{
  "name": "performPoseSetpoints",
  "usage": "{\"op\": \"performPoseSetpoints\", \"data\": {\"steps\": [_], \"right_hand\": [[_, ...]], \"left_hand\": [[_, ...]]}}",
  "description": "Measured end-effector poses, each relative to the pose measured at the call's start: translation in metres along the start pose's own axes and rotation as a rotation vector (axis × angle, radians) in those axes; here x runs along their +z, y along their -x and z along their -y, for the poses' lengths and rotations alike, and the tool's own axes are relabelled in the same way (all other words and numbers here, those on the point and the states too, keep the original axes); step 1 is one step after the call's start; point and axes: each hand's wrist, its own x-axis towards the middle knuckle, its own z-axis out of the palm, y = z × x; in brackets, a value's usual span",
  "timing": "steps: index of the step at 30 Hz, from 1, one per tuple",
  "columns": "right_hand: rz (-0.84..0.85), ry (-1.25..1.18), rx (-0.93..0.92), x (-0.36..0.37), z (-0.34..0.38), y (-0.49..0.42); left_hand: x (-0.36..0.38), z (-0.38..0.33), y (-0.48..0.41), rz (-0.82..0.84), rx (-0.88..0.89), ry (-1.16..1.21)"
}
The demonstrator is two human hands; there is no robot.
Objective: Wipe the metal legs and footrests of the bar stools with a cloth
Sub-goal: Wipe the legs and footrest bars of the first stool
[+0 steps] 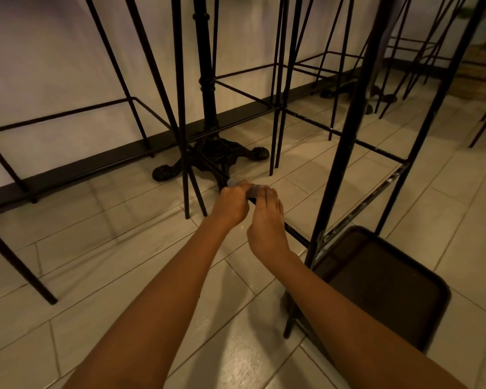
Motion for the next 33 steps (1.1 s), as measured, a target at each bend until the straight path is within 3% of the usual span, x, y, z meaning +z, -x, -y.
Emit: {"op": "performPoseSetpoints", "data": {"steps": [5, 9, 15, 19, 21, 23, 26, 33], "right_hand": [[-0.113, -0.145, -0.044, -0.002, 0.0, -0.011], [0.008, -0.189, -0.141, 0.001, 0.003, -0.015], [0.106, -0.141, -0.057, 0.009, 0.003, -0.026], [0.072, -0.048, -0.078, 0.012, -0.005, -0.026], [0.065, 0.043, -0.098, 0.015, -0.008, -0.025], [0.084, 0.142, -0.111, 0.016, -0.008, -0.025], [0.059, 0.31, -0.148, 0.014, 0.001, -0.028], [0.115, 0.351, -0.207, 0.021, 0.002, -0.035]], "left_hand": [[0.002, -0.003, 0.01, 0.092, 0.07, -0.039], [-0.016, 0.002, 0.011, 0.246, 0.013, 0.204], [-0.035, 0.006, 0.005, 0.503, -0.068, 0.337], [-0.045, 0.016, -0.003, 0.46, -0.092, 0.403], [-0.05, 0.02, -0.008, 0.306, -0.058, 0.276], [-0.05, 0.026, -0.017, 0.171, 0.016, -0.07], [-0.042, 0.025, -0.025, 0.199, 0.118, -0.435], [-0.011, 0.047, -0.022, 0.084, 0.224, -0.616]]}}
